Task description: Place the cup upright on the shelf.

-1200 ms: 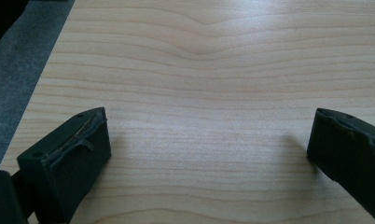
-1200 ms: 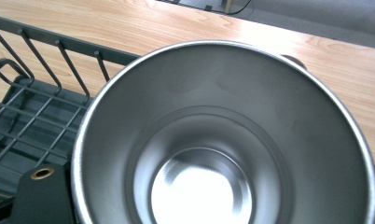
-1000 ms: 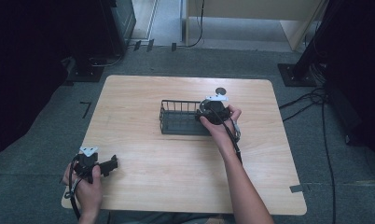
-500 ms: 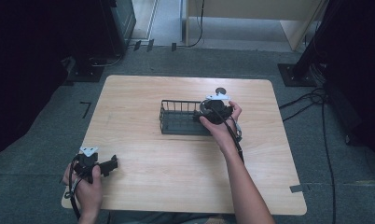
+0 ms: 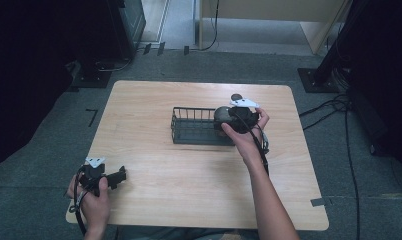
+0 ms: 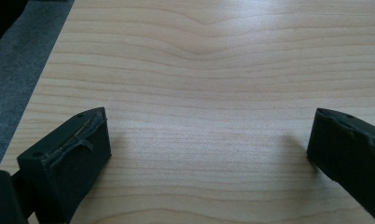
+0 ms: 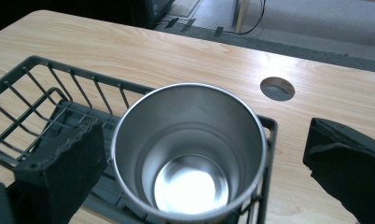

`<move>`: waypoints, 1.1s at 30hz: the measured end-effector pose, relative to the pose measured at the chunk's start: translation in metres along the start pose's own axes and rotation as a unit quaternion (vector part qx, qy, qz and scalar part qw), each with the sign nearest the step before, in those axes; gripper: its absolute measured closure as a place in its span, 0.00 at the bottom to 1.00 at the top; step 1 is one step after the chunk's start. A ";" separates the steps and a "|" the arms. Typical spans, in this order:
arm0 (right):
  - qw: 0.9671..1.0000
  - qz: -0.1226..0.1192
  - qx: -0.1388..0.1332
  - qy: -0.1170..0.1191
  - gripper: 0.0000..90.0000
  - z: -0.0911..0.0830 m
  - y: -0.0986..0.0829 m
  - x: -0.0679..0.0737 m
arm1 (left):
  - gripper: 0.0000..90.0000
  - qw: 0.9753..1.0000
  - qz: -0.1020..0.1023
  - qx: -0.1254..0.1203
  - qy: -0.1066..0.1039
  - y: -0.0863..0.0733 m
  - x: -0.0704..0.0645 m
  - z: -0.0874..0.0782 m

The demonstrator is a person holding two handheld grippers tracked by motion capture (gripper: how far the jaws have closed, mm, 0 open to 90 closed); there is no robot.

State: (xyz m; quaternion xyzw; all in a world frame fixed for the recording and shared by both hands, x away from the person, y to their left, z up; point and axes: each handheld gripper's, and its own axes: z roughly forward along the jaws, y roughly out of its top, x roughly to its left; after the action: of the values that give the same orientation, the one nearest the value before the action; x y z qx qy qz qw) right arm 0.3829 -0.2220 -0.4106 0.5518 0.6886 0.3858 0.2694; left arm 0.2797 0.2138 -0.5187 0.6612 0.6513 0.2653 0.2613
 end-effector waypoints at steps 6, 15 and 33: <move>1.000 0.007 -0.007 0.000 0.00 -0.015 -0.006 -0.009 | 0.00 1.000 0.000 0.000 0.000 0.000 0.000 0.000; 1.000 0.018 -0.016 -0.005 0.00 -0.032 -0.017 -0.023 | 0.00 1.000 0.001 0.001 0.000 0.000 0.000 0.000; 0.999 0.040 -0.016 -0.029 0.00 -0.055 -0.046 -0.054 | 0.00 1.000 0.001 0.001 0.000 0.000 0.000 0.000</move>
State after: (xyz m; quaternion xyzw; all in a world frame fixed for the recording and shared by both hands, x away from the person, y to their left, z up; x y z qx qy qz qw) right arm 0.3269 -0.2911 -0.4211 0.5857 0.6516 0.3909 0.2819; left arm 0.2796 0.2140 -0.5186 0.6624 0.6506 0.2651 0.2602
